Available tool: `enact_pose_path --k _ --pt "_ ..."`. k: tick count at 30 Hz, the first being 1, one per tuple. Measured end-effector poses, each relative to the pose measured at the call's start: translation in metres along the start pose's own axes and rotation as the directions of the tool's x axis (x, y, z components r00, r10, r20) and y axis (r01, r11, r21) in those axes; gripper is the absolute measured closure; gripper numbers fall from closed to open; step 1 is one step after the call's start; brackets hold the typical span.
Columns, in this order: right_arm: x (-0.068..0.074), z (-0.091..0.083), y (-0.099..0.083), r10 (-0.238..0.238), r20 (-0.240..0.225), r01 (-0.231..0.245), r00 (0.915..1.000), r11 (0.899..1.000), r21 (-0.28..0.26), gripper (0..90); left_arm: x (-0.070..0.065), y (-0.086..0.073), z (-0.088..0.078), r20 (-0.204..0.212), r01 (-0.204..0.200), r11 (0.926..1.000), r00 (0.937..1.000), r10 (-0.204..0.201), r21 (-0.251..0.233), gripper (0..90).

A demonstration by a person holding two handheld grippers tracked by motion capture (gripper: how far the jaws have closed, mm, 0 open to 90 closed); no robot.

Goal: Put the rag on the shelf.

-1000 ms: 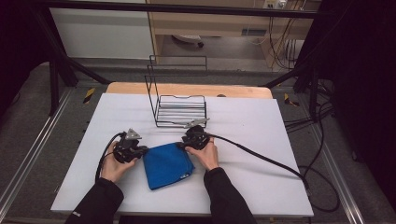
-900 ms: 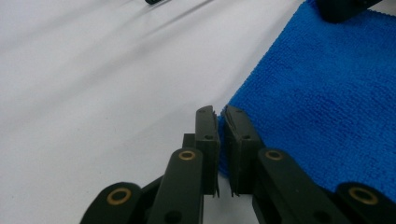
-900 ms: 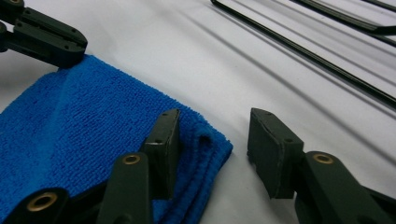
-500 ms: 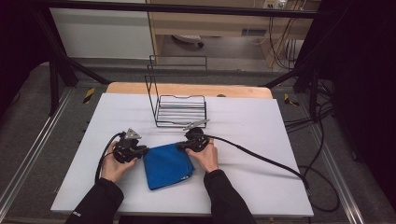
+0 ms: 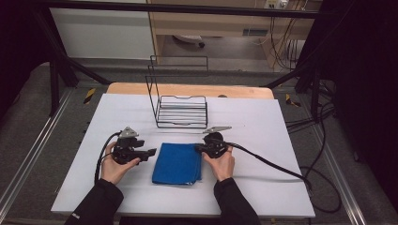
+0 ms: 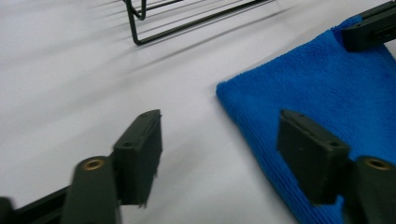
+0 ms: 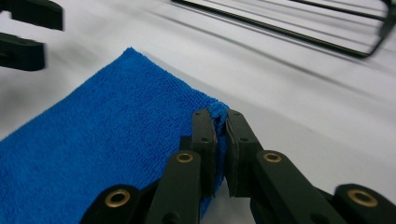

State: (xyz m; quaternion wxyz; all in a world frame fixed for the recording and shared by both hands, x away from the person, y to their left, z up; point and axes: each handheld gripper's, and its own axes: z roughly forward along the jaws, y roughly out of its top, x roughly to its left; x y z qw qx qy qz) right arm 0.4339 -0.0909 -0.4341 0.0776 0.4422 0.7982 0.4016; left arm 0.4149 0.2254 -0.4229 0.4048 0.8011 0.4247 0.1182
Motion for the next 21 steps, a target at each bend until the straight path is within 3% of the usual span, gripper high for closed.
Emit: enact_pose_path --k 3,7,12,18,21 --pt "-0.005 0.002 -0.004 -0.018 -0.015 0.018 0.9997 0.999 -0.029 80.0 -0.003 0.002 0.001 0.002 0.006 0.9999 1.0 -0.006 -0.012 22.2" --pt "-0.011 0.006 -0.005 -0.06 -0.013 0.059 0.9981 0.995 -0.078 66.3 -0.004 0.005 0.004 -0.009 0.008 0.9997 0.9999 -0.008 -0.024 21.3" --pt "-0.013 -0.004 0.0 -0.107 -0.005 0.106 0.9943 0.988 -0.113 48.5 -0.003 0.012 0.013 -0.008 0.031 0.9995 0.9995 -0.031 -0.005 31.1" --pt "-0.018 -0.022 0.005 -0.13 -0.015 0.128 0.9913 0.984 -0.122 26.9 -0.005 0.019 0.024 -0.035 0.031 0.9995 0.9989 -0.031 0.004 38.4" --pt "-0.022 -0.029 0.004 -0.115 -0.031 0.11 0.9928 0.986 -0.127 19.1 -0.006 0.021 0.032 -0.038 0.038 0.9987 0.9986 -0.037 0.033 44.2"
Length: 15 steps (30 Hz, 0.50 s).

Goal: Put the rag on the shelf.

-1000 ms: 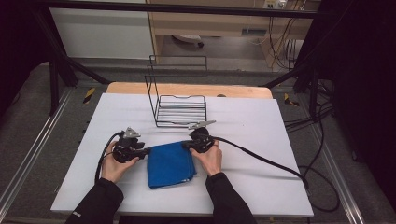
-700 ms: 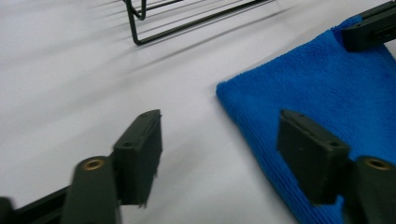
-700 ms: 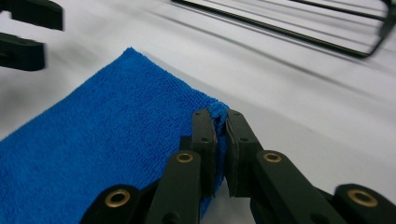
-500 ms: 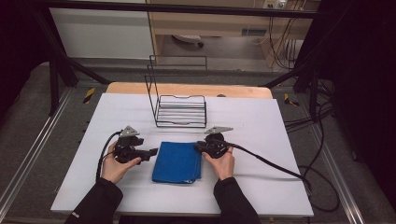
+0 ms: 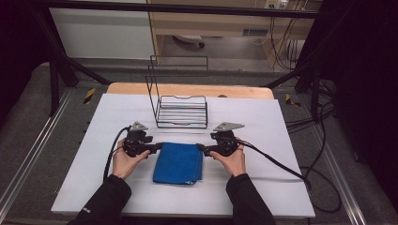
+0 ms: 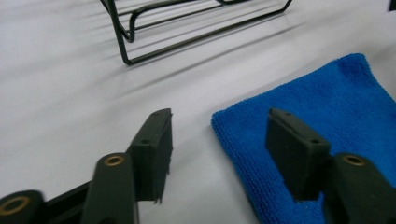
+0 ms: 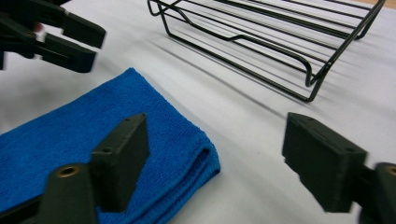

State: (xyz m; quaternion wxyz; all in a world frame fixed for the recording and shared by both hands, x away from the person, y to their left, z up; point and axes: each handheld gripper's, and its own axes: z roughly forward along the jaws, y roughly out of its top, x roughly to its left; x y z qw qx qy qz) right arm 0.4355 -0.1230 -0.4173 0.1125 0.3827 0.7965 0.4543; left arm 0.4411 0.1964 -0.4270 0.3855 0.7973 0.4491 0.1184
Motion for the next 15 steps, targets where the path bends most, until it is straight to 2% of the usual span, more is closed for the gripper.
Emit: enact_pose_path --k 3,8,12,15 --pt "-0.003 -0.005 -0.003 0.016 -0.013 -0.016 0.9998 1.0 0.009 14.8 -0.002 0.003 0.008 -0.004 0.0 0.9998 1.0 0.0 0.018 49.5" --pt "-0.004 -0.014 -0.011 0.015 -0.013 -0.015 0.9998 1.0 0.005 11.2 -0.007 0.004 0.019 -0.006 -0.016 0.9991 0.9999 0.016 0.04 60.2" --pt "-0.002 -0.02 -0.018 0.023 -0.026 -0.024 0.9994 1.0 -0.015 11.3 -0.009 0.003 0.025 0.002 -0.021 0.998 0.9998 0.021 0.059 64.3" --pt "-0.001 -0.02 -0.019 0.02 -0.027 -0.02 0.9994 1.0 -0.003 10.3 -0.01 0.002 0.028 -0.003 -0.03 0.9974 0.9995 0.03 0.066 66.3"
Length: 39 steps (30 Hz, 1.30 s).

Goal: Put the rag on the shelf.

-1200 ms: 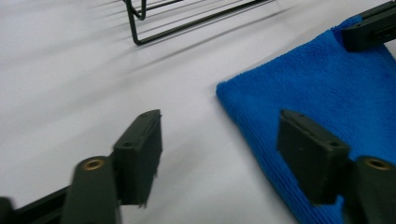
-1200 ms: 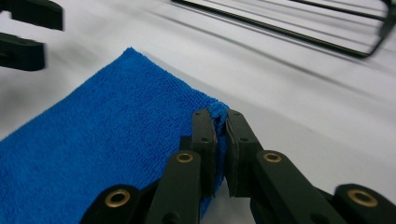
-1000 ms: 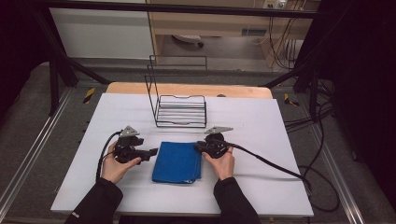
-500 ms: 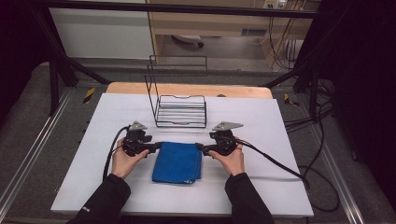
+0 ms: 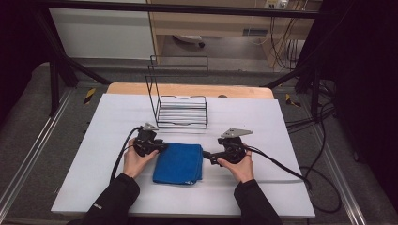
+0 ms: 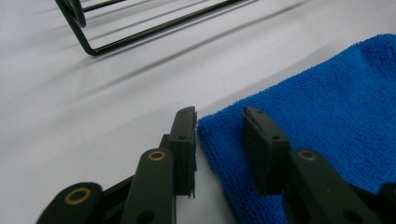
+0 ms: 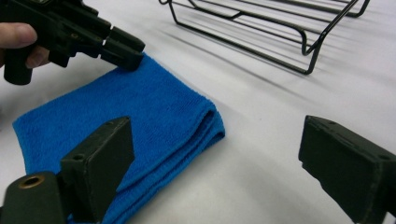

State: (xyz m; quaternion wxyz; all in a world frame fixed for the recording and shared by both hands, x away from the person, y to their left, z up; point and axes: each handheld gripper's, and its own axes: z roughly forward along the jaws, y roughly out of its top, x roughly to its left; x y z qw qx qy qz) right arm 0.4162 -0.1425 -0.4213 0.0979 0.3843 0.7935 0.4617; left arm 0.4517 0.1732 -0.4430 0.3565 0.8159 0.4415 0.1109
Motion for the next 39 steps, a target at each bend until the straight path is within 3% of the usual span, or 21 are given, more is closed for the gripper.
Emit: enact_pose_path --k 10,19,22,25,30,39 --pt "-0.001 0.005 -0.001 0.018 0.006 -0.018 0.9998 1.0 0.01 6.5 -0.002 -0.001 0.001 0.016 0.002 1.0 0.9999 -0.002 0.004 82.5" --pt "0.004 0.016 0.004 0.007 0.01 -0.007 0.9999 0.999 0.031 1.8 0.001 -0.002 0.002 0.034 -0.01 1.0 0.9994 0.009 0.003 85.4" --pt "0.007 0.026 0.007 0.023 0.026 -0.024 0.9994 0.998 0.054 3.0 0.002 -0.003 0.002 0.039 -0.012 0.9999 0.9992 0.012 -0.005 85.4" --pt "0.009 0.034 0.009 0.008 0.035 -0.01 0.9994 0.998 0.067 10.5 0.002 -0.004 0.002 0.04 -0.014 0.9998 0.9991 0.015 -0.011 85.3" --pt "0.003 0.045 0.011 0.062 0.055 -0.065 0.9966 0.996 0.057 28.2 0.002 -0.005 0.002 0.042 -0.021 0.9996 0.9989 0.022 -0.017 85.2" --pt "0.004 0.061 0.009 0.088 0.045 -0.093 0.9951 0.987 0.131 52.7 0.003 -0.006 0.002 0.047 -0.031 0.9992 0.9984 0.032 -0.024 84.9"
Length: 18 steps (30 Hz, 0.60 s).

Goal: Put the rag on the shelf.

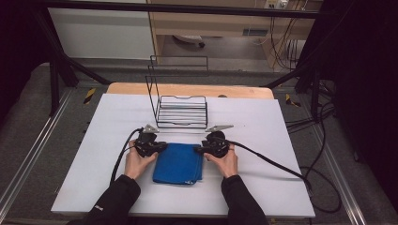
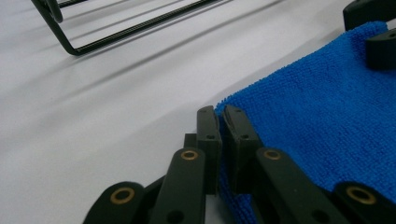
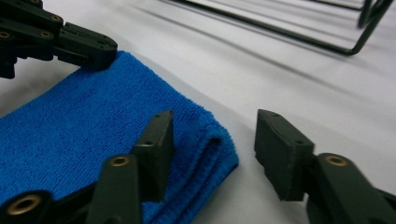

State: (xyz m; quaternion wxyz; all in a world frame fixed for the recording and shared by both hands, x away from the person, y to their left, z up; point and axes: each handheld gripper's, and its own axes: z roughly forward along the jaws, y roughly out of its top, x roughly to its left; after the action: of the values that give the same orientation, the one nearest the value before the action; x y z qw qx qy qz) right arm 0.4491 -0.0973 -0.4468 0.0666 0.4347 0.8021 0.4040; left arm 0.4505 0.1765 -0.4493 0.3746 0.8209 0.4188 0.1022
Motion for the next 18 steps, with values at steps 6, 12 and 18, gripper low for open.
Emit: enact_pose_path --k 6,12,18 --pt "0.0014 0.0021 -0.002 0.024 -0.001 -0.024 0.9997 1.0 0.009 67.7 -0.0002 -0.0008 0.0001 0.0 -0.005 1.0 1.0 0.005 -0.006 84.7" --pt "0.0021 0.0036 -0.0027 0.072 -0.008 -0.072 0.9974 0.997 0.027 79.2 -0.0002 -0.0004 0.0 0.0 -0.005 1.0 1.0 0.005 -0.006 84.9" --pt "0.0014 0.0036 -0.001 0.111 -0.022 -0.11 0.9935 0.993 0.043 84.2 0.0031 0.0001 -0.0014 0.02 0.025 0.9997 0.9995 -0.025 -0.007 86.3"
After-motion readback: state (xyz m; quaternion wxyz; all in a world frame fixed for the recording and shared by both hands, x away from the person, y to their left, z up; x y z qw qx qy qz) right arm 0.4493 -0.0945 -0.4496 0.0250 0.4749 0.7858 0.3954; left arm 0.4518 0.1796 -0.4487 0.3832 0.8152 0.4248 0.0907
